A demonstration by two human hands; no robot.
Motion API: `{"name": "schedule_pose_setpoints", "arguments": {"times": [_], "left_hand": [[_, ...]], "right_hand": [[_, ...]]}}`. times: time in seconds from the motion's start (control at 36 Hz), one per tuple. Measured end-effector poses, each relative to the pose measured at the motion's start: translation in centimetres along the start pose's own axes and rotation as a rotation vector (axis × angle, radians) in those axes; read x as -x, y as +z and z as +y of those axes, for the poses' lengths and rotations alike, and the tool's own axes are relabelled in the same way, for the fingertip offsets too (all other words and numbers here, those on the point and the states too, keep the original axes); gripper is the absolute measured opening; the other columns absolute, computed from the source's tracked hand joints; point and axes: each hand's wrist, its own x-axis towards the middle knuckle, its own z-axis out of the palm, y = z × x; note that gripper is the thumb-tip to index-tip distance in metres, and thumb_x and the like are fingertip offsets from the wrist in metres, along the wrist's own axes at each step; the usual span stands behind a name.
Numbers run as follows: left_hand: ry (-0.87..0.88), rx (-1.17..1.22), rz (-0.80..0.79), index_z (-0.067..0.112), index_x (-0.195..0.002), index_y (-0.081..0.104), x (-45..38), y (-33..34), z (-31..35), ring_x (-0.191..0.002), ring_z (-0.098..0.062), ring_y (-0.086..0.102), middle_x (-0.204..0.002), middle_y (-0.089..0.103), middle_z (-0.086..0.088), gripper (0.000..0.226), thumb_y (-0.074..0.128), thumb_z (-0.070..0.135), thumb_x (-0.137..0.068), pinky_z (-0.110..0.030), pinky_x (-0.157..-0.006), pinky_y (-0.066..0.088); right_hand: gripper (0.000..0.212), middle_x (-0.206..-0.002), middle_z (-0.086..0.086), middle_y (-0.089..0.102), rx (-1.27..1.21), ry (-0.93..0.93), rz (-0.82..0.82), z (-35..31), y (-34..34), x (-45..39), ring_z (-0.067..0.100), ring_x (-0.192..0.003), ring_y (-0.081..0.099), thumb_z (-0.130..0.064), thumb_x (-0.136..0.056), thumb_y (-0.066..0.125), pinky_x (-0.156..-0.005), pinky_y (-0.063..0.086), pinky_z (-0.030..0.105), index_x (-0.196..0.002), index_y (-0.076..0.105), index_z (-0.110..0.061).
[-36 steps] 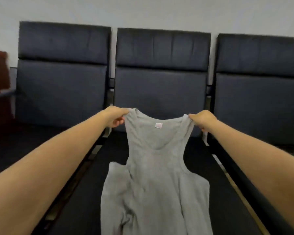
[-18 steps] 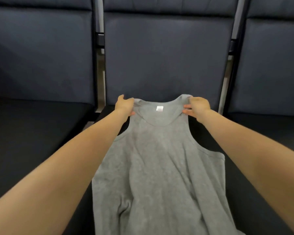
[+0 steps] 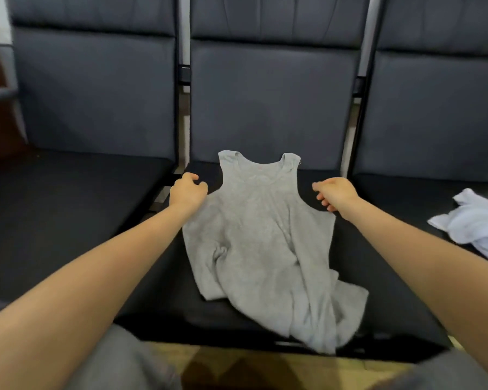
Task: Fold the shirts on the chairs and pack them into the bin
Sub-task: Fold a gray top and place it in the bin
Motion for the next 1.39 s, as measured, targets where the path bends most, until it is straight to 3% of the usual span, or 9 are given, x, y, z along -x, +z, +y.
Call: {"name": "schedule_pose_setpoints", "arguments": {"times": [0.22,0.42,0.5,0.58,0.78,0.97,1.08,1.28,1.39], "left_hand": [[0.121,-0.221,-0.033,0.012,-0.138,0.046,6.0,-4.0,-0.8,-0.124,-0.034,0.043,-0.128,0.055,-0.015,0.054,0.055,0.036,-0.09,-0.039,-0.092,0.041],[0.056,-0.523,-0.217,0.001,-0.11,0.064,11.8,-4.1,-2.3,-0.114,-0.037,0.048,-0.113,0.061,-0.016,0.081,0.043,0.073,-0.08,-0.041,-0.092,0.04],[0.068,-0.507,-0.28,0.005,-0.078,0.066,13.3,-3.4,-2.1,-0.093,-0.033,0.06,-0.086,0.064,-0.016,0.071,0.047,0.074,-0.078,-0.036,-0.074,0.046],[0.077,-0.392,-0.337,0.014,-0.049,0.04,14.6,-2.9,-1.1,-0.053,-0.017,0.046,-0.052,0.044,-0.004,0.057,0.057,0.053,-0.087,-0.029,-0.052,0.032],[0.152,-0.315,-0.28,0.007,-0.08,0.048,14.3,-3.4,-1.2,-0.072,-0.017,0.046,-0.084,0.058,-0.011,0.019,0.046,0.018,-0.096,-0.024,-0.054,0.032],[0.197,-0.596,-0.387,0.018,-0.048,0.04,15.0,-4.7,-0.8,-0.046,-0.01,0.035,-0.044,0.035,0.008,0.061,0.055,0.063,-0.086,-0.026,-0.05,0.028],[0.169,-0.536,-0.454,0.017,-0.046,0.033,14.4,-4.3,-1.0,-0.048,-0.012,0.035,-0.045,0.033,0.005,0.062,0.058,0.057,-0.086,-0.027,-0.053,0.028],[0.135,-0.043,-0.408,0.014,-0.075,0.046,15.0,-4.2,-1.0,-0.071,-0.014,0.043,-0.076,0.047,-0.005,0.025,0.051,0.029,-0.094,-0.031,-0.064,0.039],[0.097,0.156,-0.435,0.011,-0.08,0.06,15.9,-4.3,-0.9,-0.075,-0.021,0.062,-0.084,0.065,-0.02,0.037,0.057,0.046,-0.092,-0.033,-0.071,0.056]], "right_hand": [[0.049,-0.065,0.013,0.056,0.487,-0.28,-0.057,3.8,-1.8,8.1,0.026,-0.063,0.053,-0.039,-0.092,0.057,-0.058,0.037,0.032,-0.073,0.061,0.006],[0.057,-0.062,-0.004,0.054,0.788,-0.101,-0.207,3.1,-2.4,12.7,0.018,-0.063,0.055,-0.073,-0.08,0.053,-0.064,0.046,0.031,-0.059,0.045,-0.02],[0.056,-0.06,-0.001,0.055,0.658,-0.02,-0.345,2.5,-2.7,14.2,0.014,-0.053,0.05,-0.068,-0.082,0.056,-0.052,0.041,0.024,-0.065,0.053,-0.015],[0.05,-0.06,-0.001,0.047,0.42,0.007,-0.389,2.5,-2.3,14.8,0.012,-0.053,0.042,-0.062,-0.081,0.065,-0.047,0.033,0.022,-0.07,0.05,-0.015],[0.039,-0.063,0.004,0.037,0.135,-0.173,-0.243,3.3,0.3,14.4,0.014,-0.057,0.039,-0.022,-0.083,0.071,-0.051,0.032,0.026,-0.065,0.038,-0.015],[0.047,-0.059,-0.004,0.028,0.114,-0.274,-0.094,3.0,1.4,13.9,0.01,-0.054,0.027,-0.019,-0.084,0.068,-0.051,0.023,0.028,-0.062,0.026,-0.02],[0.042,-0.059,-0.003,0.032,0.135,-0.282,-0.068,3.2,1.5,13.7,0.01,-0.053,0.031,-0.022,-0.088,0.064,-0.049,0.027,0.026,-0.063,0.03,-0.019],[0.049,-0.053,0.0,0.039,0.06,-0.132,-0.299,2.6,0.6,13.4,0.014,-0.049,0.041,-0.04,-0.083,0.072,-0.045,0.034,0.024,-0.057,0.038,-0.017],[0.05,-0.056,-0.001,0.043,0.13,-0.111,-0.527,2.6,-0.8,14.1,0.013,-0.055,0.043,-0.041,-0.073,0.081,-0.055,0.036,0.026,-0.059,0.04,-0.018]]}}
